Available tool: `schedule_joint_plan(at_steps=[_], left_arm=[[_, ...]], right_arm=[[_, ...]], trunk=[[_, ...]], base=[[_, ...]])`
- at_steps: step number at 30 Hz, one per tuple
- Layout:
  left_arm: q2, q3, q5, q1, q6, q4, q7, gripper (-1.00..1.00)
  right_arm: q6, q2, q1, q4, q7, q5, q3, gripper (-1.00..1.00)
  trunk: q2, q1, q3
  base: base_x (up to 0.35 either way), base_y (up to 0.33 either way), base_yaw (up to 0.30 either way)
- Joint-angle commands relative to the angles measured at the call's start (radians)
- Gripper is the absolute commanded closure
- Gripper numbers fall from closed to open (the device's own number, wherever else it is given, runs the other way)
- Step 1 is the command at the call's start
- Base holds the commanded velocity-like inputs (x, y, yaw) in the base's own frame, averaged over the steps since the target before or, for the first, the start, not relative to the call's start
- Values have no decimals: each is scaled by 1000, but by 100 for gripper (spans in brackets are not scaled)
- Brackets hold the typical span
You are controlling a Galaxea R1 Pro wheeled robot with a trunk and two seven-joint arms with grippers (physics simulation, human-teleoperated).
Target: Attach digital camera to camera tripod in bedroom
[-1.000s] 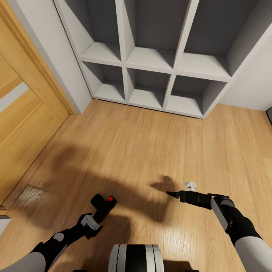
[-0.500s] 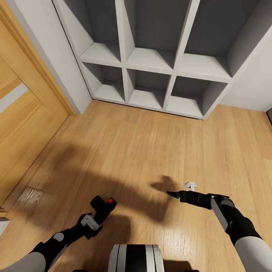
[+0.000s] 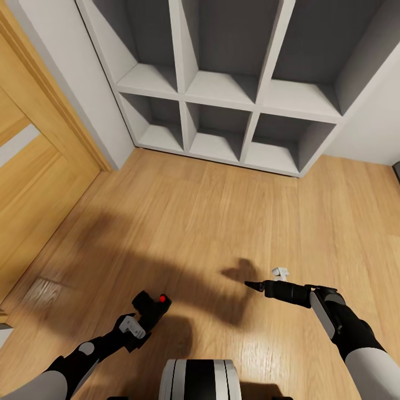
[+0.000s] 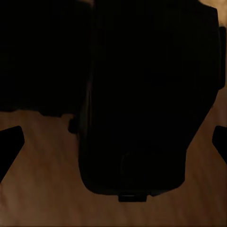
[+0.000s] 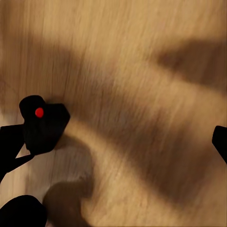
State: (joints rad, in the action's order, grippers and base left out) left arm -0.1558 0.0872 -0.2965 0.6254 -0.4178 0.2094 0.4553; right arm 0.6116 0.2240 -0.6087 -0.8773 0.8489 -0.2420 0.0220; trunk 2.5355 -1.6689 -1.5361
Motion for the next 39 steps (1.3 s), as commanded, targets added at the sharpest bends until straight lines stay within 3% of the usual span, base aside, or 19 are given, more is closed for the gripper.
schedule_joint_plan(at_steps=[1, 27, 28, 39], left_arm=[[-1, 8, 0, 0, -5, 0, -3, -100], [17, 8, -1, 0, -5, -18, -2, -100], [17, 8, -1, 0, -5, -20, -2, 100], [18, 7, -1, 0, -4, -30, -5, 100]], right_arm=[[7, 0, 0, 0, 1, -5, 1, -100], [6, 0, 0, 0, 7, -5, 1, -100], [6, 0, 0, 0, 7, -5, 1, -100], [7, 0, 0, 0, 7, -5, 1, -100]], trunk=[[0, 0, -1], [0, 0, -1], [0, 0, -1], [0, 0, -1]], base=[[34, 0, 0], [4, 0, 0], [0, 0, 0], [0, 0, 0]])
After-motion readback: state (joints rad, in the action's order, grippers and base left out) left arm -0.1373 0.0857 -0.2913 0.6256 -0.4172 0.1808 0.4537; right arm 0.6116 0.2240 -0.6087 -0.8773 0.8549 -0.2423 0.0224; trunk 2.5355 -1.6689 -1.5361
